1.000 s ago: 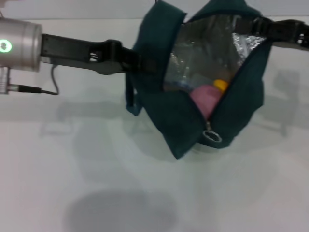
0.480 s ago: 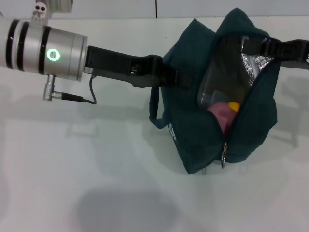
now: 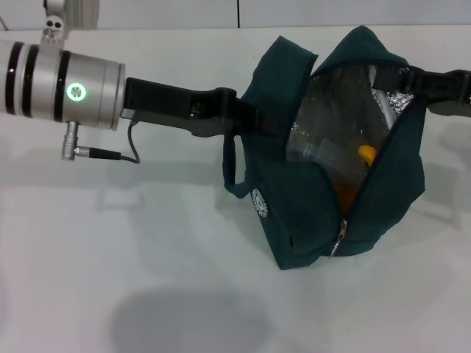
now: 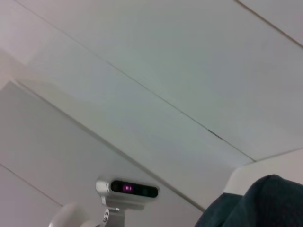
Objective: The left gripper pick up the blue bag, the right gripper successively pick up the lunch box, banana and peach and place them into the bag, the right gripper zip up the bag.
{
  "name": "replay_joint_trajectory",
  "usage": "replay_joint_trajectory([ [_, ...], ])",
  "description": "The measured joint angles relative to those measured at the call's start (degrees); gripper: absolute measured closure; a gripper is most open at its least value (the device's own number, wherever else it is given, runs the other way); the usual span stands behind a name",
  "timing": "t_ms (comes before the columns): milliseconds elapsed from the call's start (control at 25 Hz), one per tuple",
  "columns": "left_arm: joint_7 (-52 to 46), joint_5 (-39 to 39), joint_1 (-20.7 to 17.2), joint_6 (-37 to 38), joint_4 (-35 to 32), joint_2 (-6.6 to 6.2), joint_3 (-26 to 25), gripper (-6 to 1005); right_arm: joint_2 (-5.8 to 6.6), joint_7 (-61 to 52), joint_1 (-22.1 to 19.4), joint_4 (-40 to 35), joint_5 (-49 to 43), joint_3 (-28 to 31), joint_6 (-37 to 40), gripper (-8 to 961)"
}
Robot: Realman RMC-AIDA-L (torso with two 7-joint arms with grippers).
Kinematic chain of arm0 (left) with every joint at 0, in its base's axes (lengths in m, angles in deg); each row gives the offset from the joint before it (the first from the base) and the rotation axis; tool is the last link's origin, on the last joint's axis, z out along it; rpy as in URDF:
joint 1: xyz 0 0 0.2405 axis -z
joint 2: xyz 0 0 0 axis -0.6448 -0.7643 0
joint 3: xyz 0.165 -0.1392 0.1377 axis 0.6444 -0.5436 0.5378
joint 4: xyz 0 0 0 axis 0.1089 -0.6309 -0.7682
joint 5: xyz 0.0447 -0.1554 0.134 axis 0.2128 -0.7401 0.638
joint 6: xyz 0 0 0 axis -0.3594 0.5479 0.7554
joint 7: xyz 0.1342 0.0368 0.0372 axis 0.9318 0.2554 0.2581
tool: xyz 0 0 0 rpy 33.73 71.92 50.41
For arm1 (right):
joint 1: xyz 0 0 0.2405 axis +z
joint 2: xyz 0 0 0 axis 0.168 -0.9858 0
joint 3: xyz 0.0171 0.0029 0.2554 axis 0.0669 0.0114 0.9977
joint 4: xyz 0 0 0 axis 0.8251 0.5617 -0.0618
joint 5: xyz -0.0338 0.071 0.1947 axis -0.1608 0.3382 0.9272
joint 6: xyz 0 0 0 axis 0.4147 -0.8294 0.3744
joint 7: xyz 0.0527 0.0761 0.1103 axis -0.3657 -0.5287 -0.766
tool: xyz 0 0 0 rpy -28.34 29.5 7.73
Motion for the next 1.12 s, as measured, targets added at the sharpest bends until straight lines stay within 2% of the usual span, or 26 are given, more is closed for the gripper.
replay_joint_trajectory([
  [120,0.05,-0.01,-0.5,-0.02,0.0,-0.04,0.01,969,-0.32,0.83,-0.84,-0.12,0.12,1.41,1.06,780],
  [480,0.42,-0.01,-1.39,-1.82,0.07,-0.05,0.05,969,-0.78,1.76,-3.62,0.14,0.29,5.8,5.72,496],
  [720,0.51,-0.01,-1.42,-2.18,0.09,-0.01,0.15,969,-1.25,5.09,-6.23,0.08,0.41,11.86,13.44,264],
  [880,0.61,-0.01,-1.49,-2.11,0.17,0.13,0.2,968,-1.22,11.88,-7.74,0.07,0.01,12.12,20.34,127],
  [1000,0.76,0.02,-1.52,-2.1,0.65,0.17,0.31,968,-1.71,22.68,-9.79,-0.14,-2.23,11.65,25.83,125],
  [1120,0.89,0.04,-1.6,-2.13,0.78,0.17,0.34,968,-3.12,34.36,-11.86,-0.11,-8.81,11.54,26.43,123],
])
